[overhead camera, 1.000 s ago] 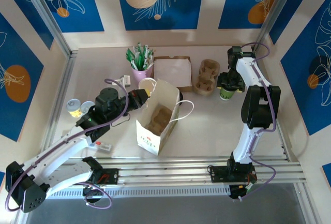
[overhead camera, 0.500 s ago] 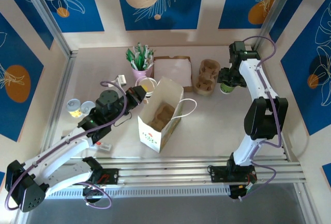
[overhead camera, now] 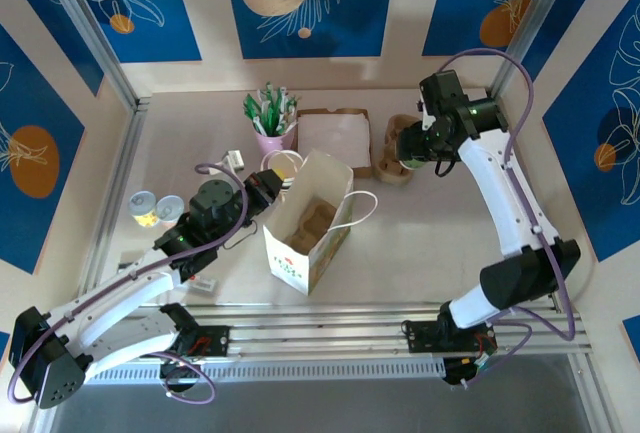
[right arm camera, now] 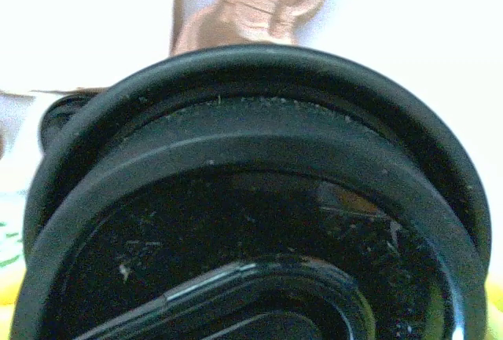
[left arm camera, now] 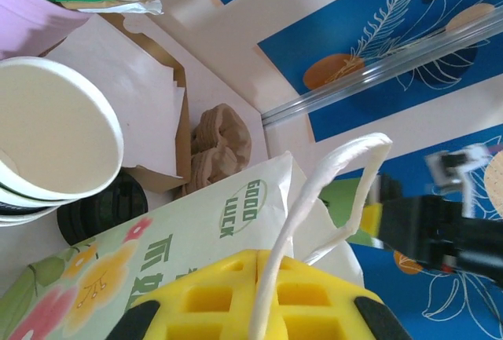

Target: Pack the takeout coffee

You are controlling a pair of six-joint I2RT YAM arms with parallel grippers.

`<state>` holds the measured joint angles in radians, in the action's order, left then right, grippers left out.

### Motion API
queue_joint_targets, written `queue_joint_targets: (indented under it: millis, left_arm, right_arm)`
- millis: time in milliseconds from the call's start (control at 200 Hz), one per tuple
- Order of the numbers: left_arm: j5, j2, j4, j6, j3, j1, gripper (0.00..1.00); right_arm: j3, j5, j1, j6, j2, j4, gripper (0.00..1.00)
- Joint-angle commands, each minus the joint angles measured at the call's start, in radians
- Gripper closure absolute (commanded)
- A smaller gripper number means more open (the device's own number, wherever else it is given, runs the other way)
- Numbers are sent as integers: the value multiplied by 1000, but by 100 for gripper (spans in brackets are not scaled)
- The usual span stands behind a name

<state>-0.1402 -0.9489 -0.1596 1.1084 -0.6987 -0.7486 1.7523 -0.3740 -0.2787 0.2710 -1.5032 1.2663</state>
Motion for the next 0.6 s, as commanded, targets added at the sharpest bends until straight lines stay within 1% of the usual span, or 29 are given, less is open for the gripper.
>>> queue_joint_targets:
  millis: [0, 95, 215, 305, 415, 490, 595]
  left_arm:
    - [-11, 18, 32, -44, -33, -8, 100]
    - [-5, 21, 65, -74, -46, -8, 100]
    - [5, 26, 118, -112, -66, -7, 100]
    - [4, 30, 140, -127, -74, -6, 100]
    - [-4, 35, 149, -131, -79, -6, 100]
    - [-8, 35, 150, -131, -81, -5, 100]
    - [-3, 33, 154, -135, -89, 0, 100]
  right_arm:
    - [112, -38, -80, 3, 42, 135, 22]
    - [225, -86, -176, 19, 43, 218, 22]
    - [388, -67, -268, 42, 34, 294, 22]
    - [518, -63, -363, 54, -2, 357, 22]
    - [671, -79, -508, 65, -66, 434, 23]
    - [729, -83, -595, 68, -97, 457, 22]
    - [753, -72, -677, 67, -129, 461, 23]
